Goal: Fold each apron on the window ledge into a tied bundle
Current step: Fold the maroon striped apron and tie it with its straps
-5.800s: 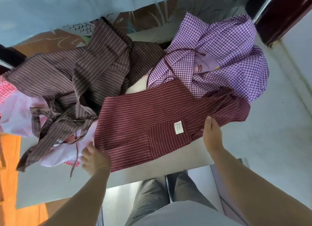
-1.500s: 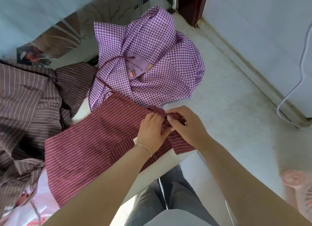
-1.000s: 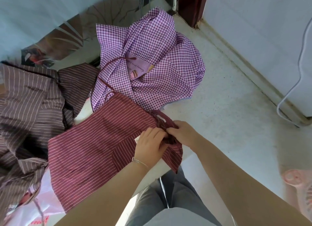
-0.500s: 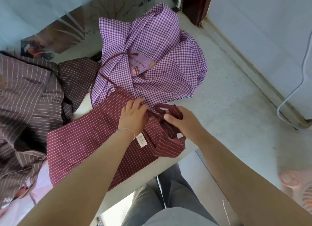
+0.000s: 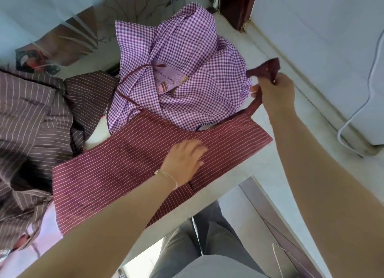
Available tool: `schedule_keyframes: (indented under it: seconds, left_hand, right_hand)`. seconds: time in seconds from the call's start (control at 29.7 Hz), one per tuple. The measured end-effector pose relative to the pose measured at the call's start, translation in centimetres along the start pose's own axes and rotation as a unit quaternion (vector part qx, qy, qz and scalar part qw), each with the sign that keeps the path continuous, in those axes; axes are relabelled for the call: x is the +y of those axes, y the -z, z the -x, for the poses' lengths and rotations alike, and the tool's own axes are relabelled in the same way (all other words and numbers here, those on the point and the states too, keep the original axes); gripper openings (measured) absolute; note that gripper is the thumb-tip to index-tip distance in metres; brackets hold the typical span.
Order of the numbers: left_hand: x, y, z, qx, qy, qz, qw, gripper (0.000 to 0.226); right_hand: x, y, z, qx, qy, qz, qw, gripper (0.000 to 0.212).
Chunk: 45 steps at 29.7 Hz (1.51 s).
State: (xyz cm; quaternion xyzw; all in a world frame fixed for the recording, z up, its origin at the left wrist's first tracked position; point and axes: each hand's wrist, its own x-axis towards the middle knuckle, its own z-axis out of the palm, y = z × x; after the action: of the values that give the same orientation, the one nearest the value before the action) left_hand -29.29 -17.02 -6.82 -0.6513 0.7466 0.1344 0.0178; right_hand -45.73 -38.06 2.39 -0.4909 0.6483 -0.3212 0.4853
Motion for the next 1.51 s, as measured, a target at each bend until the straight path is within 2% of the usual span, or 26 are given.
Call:
schedule_keyframes:
  seconds: [0.03,0.1,0.17,0.2,0.24,0.27,0.3,0.34,0.37,0.4,0.44,0.5,0.57,0.64,0.71,0.81,0.97,1.04,1.11,1.21,1.28,1.34,1.45,1.48,1.51]
  left_hand:
    - [1.0,-0.4,-0.4,-0.058,-0.027,-0.016,0.998,0.055]
    - [2.5,-1.1,-1.8,-0.118,-0.036,-0.033,0.992,0.067]
    - [3.6,-1.1,-3.7,-0.168,0.010,0.003,0.986,0.074]
    - [4.0,-0.9,-4.6,-0.195,0.059,0.083,0.976,0.077]
    - [4.3,-0.4,-5.4,-0.211,0.127,0.227,0.942,0.080]
    - [4.3,0.2,-6.1,-0.205,0.202,0.400,0.870,0.080]
    - [4.3,0.9,-6.7,-0.179,0.264,0.543,0.777,0.078]
    - [4.1,1.5,-7.0,-0.148,0.306,0.626,0.702,0.073]
    - [3.7,2.0,-7.0,-0.128,0.330,0.660,0.663,0.069]
    - [3.2,2.1,-6.8,-0.120,0.341,0.673,0.645,0.064]
    - [2.8,2.1,-6.3,-0.120,0.344,0.674,0.643,0.059]
    - [2.1,1.7,-5.2,-0.133,0.353,0.652,0.657,0.050]
    - [1.8,1.1,-4.2,-0.156,0.359,0.612,0.687,0.046]
    - [1.7,0.4,-3.5,-0.181,0.353,0.573,0.717,0.047]
    - [1.7,-0.3,-3.2,-0.195,0.346,0.560,0.727,0.049]
    - [1.7,-1.2,-3.0,-0.205,0.340,0.554,0.731,0.053]
    - [1.5,-1.6,-2.9,-0.220,0.322,0.533,0.751,0.053]
    - [1.5,-1.8,-2.7,-0.220,0.315,0.521,0.762,0.053]
    - [1.3,-2.1,-2.6,-0.225,0.306,0.508,0.773,0.053]
    - [1.2,-2.3,-2.5,-0.225,0.302,0.504,0.777,0.052]
    - [1.3,-2.4,-2.6,-0.221,0.306,0.502,0.778,0.052]
    - [1.5,-2.5,-2.5,-0.216,0.304,0.494,0.786,0.053]
    - [1.7,-2.1,-2.7,-0.218,0.303,0.495,0.785,0.049]
    - [1.7,-1.8,-2.9,-0.211,0.316,0.513,0.770,0.045]
    - [1.7,-1.4,-2.9,-0.194,0.349,0.548,0.735,0.043]
  right_hand:
    - [-0.7,0.0,-0.8,0.006,0.015,0.030,0.999,0.022]
    - [-1.8,-0.4,-2.3,-0.012,0.013,0.048,0.999,0.036]
    - [-3.0,-1.2,-2.8,-0.095,-0.011,0.016,0.995,0.058]
    - [-3.4,-1.6,-2.7,-0.151,-0.018,0.006,0.988,0.069]
    - [-3.4,-2.2,-2.5,-0.201,-0.012,0.013,0.979,0.075]
    - [-3.0,-2.7,-2.2,-0.226,0.001,0.043,0.973,0.078]
    - [-2.2,-2.9,-1.8,-0.215,0.019,0.098,0.971,0.079]
    - [-1.1,-3.0,-1.5,-0.180,0.034,0.149,0.972,0.078]
    - [0.5,-2.8,-1.6,-0.131,0.025,0.184,0.974,0.077]
    - [2.4,-2.7,-1.8,-0.097,-0.007,0.204,0.974,0.076]
    - [4.6,-2.4,-2.1,-0.080,-0.045,0.219,0.971,0.079]
    - [8.4,-1.7,-2.1,-0.114,-0.093,0.279,0.949,0.091]
    - [10.9,-1.4,-1.6,-0.160,-0.085,0.364,0.913,0.095]
    - [12.1,-1.5,-1.4,-0.165,-0.046,0.399,0.901,0.089]
    - [12.3,-2.0,-2.0,-0.161,-0.026,0.382,0.909,0.086]
    - [11.5,-2.8,-3.3,-0.161,-0.039,0.295,0.941,0.079]
    - [9.2,-3.6,-4.7,-0.125,0.008,0.236,0.964,0.041]
    - [8.1,-3.7,-5.4,-0.104,-0.030,0.171,0.979,0.029]
    - [6.7,-3.3,-6.6,-0.044,-0.105,0.013,0.993,0.025]
    - [5.1,-1.5,-8.6,0.024,-0.186,-0.237,0.953,0.011]
    - [4.0,-0.1,-9.2,0.014,-0.194,-0.300,0.934,0.008]
    - [2.5,1.0,-9.4,0.007,-0.150,-0.288,0.946,0.010]
    - [0.3,0.9,-7.8,0.020,-0.002,-0.187,0.982,0.022]
    - [-0.1,0.3,-6.1,0.019,0.053,-0.127,0.990,0.024]
    - [0.0,-0.4,-3.9,0.008,0.106,-0.058,0.993,0.025]
